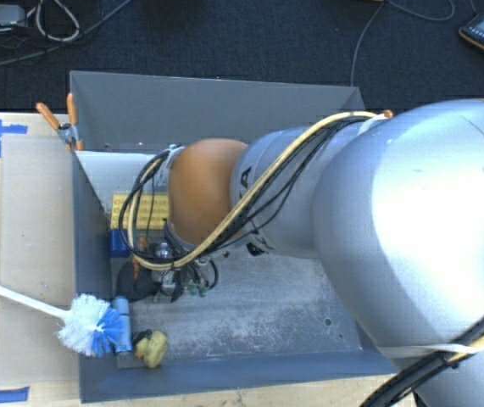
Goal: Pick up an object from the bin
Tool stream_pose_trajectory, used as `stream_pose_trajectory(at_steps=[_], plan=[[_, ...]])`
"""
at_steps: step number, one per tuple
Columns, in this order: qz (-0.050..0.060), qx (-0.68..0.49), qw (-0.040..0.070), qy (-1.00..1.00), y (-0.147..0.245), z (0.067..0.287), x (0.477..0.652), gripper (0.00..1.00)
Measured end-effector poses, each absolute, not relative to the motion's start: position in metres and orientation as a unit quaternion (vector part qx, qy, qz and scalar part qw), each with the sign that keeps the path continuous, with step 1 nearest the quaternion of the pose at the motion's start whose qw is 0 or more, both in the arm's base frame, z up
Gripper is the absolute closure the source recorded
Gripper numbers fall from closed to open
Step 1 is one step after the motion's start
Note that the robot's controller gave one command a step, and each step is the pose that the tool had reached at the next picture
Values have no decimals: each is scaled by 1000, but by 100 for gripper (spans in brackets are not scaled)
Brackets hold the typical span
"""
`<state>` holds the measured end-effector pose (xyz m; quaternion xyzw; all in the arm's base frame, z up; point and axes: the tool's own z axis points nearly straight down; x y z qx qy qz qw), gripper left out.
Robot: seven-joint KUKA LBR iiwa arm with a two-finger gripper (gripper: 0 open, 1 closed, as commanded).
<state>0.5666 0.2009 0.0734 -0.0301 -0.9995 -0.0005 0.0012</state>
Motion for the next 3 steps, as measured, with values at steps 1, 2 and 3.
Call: stream_pose_trajectory(at_steps=[1,2,3], plan=[[0,-31,1,-1000,201,74,567,100],[1,-31,6,-999,199,99,564,100],[0,-31,3,-1000,200,134,566,100]])
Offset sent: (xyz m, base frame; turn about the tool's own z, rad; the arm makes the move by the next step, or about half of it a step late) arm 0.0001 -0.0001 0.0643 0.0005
